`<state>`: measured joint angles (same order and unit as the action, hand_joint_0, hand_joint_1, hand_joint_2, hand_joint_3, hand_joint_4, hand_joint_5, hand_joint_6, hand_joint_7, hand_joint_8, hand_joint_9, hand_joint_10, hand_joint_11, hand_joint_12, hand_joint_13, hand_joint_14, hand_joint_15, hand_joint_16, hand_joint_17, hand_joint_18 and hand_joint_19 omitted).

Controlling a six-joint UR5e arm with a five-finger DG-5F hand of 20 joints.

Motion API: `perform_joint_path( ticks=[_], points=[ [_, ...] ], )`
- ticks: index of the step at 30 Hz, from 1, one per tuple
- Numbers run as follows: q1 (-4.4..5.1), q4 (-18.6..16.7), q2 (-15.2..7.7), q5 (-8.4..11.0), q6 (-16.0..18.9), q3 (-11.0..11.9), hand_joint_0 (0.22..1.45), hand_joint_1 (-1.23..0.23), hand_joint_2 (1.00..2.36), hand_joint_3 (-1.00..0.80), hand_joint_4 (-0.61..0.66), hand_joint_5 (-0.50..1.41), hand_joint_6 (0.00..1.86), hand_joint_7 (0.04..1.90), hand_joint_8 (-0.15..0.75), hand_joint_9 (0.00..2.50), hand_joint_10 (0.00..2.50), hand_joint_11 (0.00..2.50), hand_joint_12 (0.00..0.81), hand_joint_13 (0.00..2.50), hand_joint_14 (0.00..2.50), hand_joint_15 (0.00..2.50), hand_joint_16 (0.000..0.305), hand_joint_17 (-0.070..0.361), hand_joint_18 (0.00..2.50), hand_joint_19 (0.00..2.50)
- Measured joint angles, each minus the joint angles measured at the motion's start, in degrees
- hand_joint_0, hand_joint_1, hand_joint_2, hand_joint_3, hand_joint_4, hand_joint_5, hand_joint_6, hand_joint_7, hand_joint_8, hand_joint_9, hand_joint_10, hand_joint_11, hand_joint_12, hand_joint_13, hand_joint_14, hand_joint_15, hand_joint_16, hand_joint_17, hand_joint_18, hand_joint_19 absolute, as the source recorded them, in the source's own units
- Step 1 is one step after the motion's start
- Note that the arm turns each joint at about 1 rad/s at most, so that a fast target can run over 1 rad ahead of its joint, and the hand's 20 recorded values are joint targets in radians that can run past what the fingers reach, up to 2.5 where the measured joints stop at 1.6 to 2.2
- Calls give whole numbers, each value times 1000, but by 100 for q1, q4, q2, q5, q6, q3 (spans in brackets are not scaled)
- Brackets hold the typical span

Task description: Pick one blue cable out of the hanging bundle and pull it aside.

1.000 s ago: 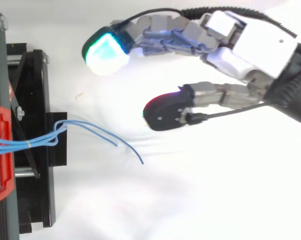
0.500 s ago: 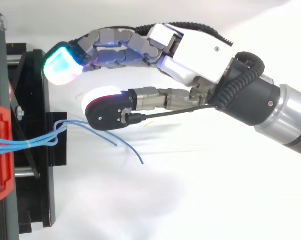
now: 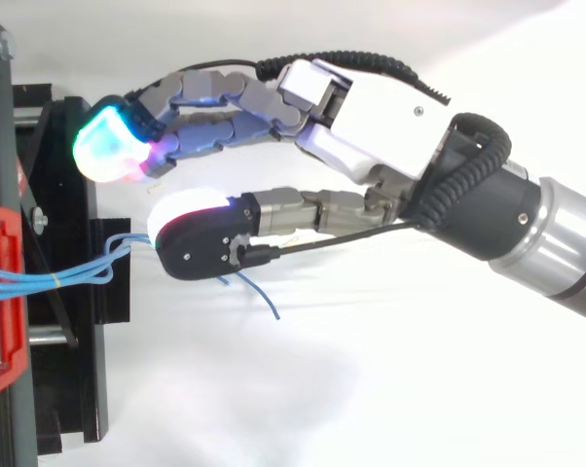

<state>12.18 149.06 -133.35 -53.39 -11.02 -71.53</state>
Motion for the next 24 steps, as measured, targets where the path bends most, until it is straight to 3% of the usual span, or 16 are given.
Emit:
perform_joint_path(
  ticks=[6,14,24],
  points=[
    [52,-103,-56,6,-18,8,492,-631,1000,-500,227,-189,502,729,277,649,12,413,371,507,10,270,52,117,365,311],
    [80,-333,-388,-32,262,192,493,-635,1000,-500,232,-187,502,732,274,647,12,406,369,510,10,275,52,117,373,322],
    [104,-585,-580,-60,215,241,498,-639,1000,-500,248,-175,502,761,275,651,14,408,369,536,11,292,52,116,382,340]
  ],
)
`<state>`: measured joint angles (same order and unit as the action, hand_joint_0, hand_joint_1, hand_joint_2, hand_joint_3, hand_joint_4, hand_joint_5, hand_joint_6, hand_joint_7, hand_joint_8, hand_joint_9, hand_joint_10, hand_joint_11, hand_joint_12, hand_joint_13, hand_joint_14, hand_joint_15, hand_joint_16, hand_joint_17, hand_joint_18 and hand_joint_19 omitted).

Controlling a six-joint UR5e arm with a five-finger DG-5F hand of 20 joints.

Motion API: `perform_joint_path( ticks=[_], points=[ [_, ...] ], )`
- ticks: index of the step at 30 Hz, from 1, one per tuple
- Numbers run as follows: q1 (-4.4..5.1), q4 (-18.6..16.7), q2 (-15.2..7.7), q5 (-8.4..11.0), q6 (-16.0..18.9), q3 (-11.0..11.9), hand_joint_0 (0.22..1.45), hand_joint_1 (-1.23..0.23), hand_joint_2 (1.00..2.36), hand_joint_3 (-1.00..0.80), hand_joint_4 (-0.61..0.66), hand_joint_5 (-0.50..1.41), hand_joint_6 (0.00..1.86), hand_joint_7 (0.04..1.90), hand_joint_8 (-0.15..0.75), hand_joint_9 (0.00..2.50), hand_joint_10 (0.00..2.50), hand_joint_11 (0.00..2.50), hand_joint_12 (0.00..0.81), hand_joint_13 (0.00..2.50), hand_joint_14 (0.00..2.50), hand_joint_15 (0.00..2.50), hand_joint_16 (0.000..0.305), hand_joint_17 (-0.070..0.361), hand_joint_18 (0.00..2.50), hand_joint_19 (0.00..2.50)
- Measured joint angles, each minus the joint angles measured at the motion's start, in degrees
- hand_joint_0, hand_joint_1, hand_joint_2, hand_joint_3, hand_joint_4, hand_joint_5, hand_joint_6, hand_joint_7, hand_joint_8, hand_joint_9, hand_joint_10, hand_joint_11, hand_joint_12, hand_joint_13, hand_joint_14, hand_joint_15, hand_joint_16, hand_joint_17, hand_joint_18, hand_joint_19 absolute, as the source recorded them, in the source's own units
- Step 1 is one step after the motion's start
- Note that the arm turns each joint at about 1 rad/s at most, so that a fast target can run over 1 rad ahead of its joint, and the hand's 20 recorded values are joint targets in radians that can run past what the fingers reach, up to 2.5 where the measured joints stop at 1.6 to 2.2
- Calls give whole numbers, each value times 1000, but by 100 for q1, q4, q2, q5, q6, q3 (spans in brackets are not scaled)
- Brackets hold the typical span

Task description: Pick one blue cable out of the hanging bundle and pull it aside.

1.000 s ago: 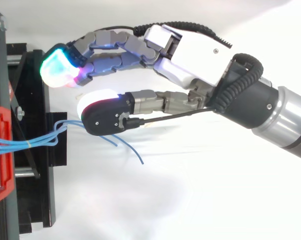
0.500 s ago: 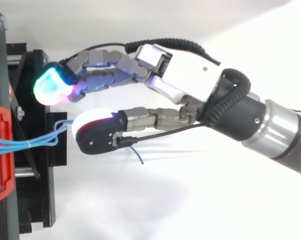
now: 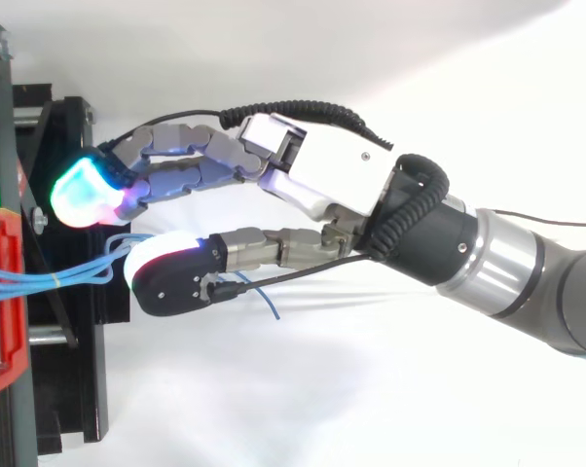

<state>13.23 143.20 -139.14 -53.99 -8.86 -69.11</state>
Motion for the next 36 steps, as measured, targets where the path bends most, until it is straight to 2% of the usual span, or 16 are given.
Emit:
perform_joint_path(
  ticks=[5,13,20,26,36],
  points=[
    [52,-166,-35,-117,-74,9,503,-641,1000,-500,257,-164,502,783,274,664,12,411,367,544,13,298,52,116,395,350],
    [135,-222,-78,-435,-150,60,510,-639,1000,-500,280,-147,502,820,275,677,14,400,365,559,11,302,51,115,409,359],
    [184,-225,-80,-520,-86,61,523,-636,1000,-497,280,-136,503,843,272,698,13,415,359,573,12,315,50,113,417,359],
    [184,-209,-79,-650,202,62,536,-629,1001,-488,288,-123,502,885,269,715,14,408,351,586,12,317,49,110,429,372],
    [93,-112,-76,-778,668,61,553,-635,1003,-460,276,-106,503,1007,268,728,15,416,347,609,13,330,48,108,446,382]
  ],
)
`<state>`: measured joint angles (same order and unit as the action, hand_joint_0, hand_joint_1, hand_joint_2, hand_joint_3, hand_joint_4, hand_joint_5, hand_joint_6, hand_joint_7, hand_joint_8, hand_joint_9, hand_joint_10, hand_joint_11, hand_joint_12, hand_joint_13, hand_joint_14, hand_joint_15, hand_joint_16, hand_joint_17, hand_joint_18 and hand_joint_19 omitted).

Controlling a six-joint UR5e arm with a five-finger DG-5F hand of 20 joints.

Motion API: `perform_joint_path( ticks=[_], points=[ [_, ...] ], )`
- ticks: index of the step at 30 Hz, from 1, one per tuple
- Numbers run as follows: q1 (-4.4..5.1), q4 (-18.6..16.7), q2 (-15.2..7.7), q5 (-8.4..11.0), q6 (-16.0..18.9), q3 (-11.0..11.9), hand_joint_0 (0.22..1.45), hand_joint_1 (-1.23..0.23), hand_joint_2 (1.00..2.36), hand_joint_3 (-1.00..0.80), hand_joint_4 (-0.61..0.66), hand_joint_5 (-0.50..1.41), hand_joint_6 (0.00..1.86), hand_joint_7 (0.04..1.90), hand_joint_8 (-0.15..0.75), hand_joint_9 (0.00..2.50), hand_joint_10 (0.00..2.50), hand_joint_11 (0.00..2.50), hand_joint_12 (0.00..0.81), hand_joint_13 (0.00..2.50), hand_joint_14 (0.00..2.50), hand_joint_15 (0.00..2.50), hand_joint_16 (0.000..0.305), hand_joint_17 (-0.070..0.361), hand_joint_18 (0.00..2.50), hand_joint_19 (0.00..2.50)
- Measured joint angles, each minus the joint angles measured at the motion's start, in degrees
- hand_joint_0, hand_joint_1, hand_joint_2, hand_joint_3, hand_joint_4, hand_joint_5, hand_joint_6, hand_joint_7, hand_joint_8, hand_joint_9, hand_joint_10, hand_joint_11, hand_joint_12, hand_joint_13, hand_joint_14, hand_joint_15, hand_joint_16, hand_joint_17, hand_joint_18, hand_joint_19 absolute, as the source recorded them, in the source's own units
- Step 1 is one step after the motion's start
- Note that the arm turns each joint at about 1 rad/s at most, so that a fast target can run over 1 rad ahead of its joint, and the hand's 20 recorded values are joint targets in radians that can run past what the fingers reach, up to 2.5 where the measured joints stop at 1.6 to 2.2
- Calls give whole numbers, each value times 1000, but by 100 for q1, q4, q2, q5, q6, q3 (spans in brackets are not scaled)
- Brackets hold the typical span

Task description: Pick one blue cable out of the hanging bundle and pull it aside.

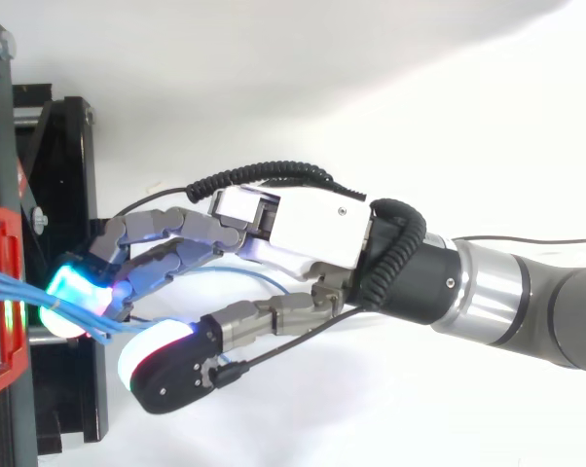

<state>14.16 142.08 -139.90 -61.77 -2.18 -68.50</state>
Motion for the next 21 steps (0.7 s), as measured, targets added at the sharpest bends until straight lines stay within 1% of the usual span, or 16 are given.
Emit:
perform_joint_path(
  ticks=[8,15,21],
  points=[
    [-42,20,5,-48,256,1,576,-641,1005,-429,258,-89,502,1124,265,743,13,419,343,624,13,339,47,106,452,394],
    [-73,7,6,-122,295,56,582,-643,1008,-415,249,-84,502,1148,267,754,13,418,339,628,13,345,47,105,459,400],
    [-85,-3,8,-231,310,82,583,-649,1007,-414,204,-76,501,1231,267,761,13,419,339,634,13,338,47,106,465,399]
  ],
)
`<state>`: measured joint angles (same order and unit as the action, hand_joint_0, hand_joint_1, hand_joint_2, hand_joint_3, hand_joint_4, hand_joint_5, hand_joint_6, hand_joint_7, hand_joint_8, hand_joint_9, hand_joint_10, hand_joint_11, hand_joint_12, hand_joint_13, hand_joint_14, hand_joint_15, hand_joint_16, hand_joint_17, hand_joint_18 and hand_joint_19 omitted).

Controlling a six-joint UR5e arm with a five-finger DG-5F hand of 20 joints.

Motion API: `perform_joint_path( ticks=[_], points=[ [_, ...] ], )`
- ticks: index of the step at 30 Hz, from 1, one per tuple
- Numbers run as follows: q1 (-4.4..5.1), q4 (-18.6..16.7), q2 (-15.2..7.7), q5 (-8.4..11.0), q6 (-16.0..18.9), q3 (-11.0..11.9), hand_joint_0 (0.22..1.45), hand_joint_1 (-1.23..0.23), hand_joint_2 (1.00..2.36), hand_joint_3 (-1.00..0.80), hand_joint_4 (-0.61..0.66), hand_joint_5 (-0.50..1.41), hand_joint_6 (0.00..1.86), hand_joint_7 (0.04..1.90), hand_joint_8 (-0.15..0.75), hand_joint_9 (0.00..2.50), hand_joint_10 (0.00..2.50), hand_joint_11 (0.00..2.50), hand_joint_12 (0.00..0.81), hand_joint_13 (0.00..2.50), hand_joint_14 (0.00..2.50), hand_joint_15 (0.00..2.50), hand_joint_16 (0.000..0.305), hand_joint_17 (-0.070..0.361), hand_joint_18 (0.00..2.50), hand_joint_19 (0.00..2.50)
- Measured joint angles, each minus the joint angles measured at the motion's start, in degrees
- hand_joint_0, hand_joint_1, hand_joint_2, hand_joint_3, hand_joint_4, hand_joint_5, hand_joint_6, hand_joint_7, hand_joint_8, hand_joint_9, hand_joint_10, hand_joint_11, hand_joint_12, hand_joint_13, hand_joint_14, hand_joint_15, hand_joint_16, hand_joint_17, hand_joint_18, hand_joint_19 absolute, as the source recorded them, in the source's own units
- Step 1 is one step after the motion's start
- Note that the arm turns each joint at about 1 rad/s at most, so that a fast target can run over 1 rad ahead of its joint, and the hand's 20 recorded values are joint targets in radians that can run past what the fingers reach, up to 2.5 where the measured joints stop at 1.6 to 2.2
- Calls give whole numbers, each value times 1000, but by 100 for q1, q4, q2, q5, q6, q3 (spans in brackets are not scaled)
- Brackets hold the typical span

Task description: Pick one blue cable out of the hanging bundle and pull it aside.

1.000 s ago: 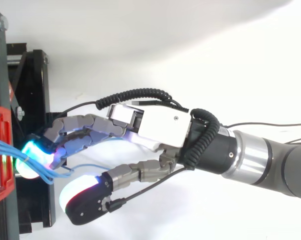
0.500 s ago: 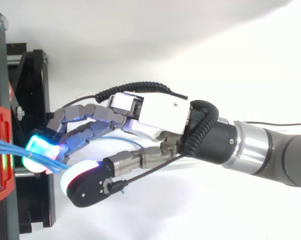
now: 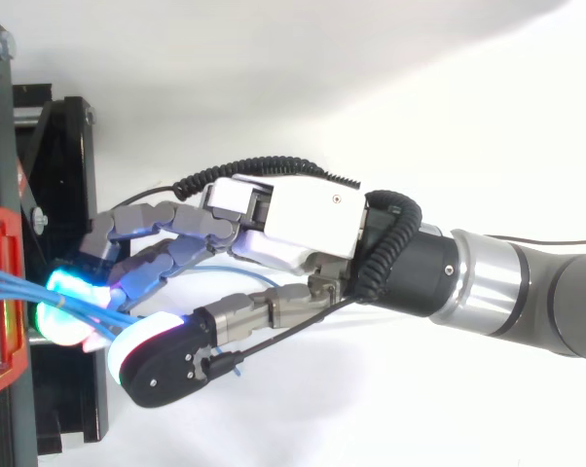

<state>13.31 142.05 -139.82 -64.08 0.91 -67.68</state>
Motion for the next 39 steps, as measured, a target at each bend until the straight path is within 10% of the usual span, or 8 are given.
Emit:
perform_joint_path(
  ticks=[30,39],
  points=[
    [-148,403,181,-327,262,43,577,-657,1006,-421,179,-101,658,986,269,764,15,435,346,652,13,359,49,110,488,422],
    [-264,1099,177,-350,291,490,566,-648,1007,-420,175,-96,646,1015,273,771,13,430,348,659,14,366,49,111,495,429]
  ],
)
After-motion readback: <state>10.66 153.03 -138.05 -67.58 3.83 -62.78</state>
